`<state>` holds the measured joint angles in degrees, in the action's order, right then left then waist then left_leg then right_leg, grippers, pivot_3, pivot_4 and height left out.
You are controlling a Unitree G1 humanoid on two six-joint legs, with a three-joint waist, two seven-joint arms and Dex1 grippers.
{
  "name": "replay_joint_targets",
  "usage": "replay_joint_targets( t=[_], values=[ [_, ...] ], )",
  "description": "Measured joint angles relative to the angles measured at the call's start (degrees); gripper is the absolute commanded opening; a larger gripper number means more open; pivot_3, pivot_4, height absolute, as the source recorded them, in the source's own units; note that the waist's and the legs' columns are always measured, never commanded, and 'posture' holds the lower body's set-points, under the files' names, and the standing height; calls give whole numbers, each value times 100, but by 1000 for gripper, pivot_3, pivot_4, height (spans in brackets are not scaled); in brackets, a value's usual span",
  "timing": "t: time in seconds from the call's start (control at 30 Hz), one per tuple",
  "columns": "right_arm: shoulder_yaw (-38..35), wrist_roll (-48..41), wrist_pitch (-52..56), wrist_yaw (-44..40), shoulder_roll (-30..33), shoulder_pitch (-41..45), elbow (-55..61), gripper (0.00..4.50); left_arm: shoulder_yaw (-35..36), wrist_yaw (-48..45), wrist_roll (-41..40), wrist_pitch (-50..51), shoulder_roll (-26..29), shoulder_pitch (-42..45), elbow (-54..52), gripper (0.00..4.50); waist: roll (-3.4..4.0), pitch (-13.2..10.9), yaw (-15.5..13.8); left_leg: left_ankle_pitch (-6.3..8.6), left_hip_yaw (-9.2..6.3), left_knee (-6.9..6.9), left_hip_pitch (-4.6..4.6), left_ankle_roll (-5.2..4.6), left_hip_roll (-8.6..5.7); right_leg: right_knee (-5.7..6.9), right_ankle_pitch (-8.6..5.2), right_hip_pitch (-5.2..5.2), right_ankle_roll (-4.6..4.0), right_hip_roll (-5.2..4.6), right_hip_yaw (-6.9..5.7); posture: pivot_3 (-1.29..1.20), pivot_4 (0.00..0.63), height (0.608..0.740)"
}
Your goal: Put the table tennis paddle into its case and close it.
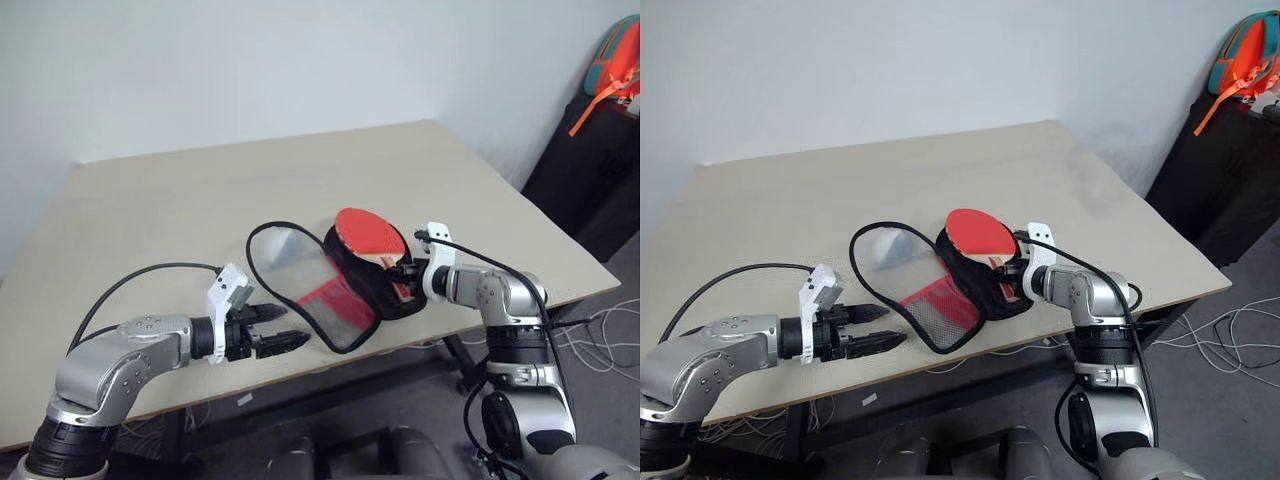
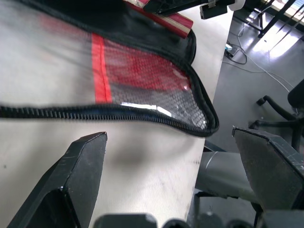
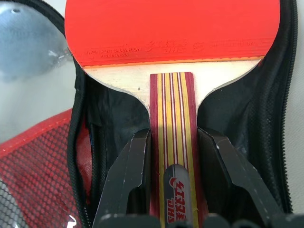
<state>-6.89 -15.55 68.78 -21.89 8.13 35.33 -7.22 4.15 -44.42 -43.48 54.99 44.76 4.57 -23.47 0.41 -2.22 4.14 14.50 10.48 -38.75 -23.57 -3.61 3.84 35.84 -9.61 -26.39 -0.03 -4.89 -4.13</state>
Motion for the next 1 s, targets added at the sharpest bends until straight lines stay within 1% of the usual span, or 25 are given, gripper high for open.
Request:
replay_joint_targets(
  t=[0.23,0.83,0.9,1.0],
  values=[
    [493,55,-219,70,138,-184,141,1097,152,22,-12,0,31,-61,-63,4500,-1,1,2,0,1,3,2,0,1,0,0,-1,0,0,0,0,0,724],
    [627,-6,-139,172,238,-355,453,1097,145,-64,24,-74,30,-97,-25,4500,-5,3,-8,0,0,4,2,1,0,-2,0,1,-1,-1,-1,0,0,724],
    [655,-5,-164,188,250,-404,508,1809,141,-76,28,-87,28,-70,-24,4500,-10,6,-13,0,-1,4,2,1,0,-3,-1,1,-1,-1,-1,0,0,724],
    [692,-12,-147,215,281,-500,543,2708,138,-95,47,-141,27,-63,-23,4500,-11,7,-7,0,2,4,1,1,0,-3,0,0,-1,-1,0,0,0,724]
  ],
)
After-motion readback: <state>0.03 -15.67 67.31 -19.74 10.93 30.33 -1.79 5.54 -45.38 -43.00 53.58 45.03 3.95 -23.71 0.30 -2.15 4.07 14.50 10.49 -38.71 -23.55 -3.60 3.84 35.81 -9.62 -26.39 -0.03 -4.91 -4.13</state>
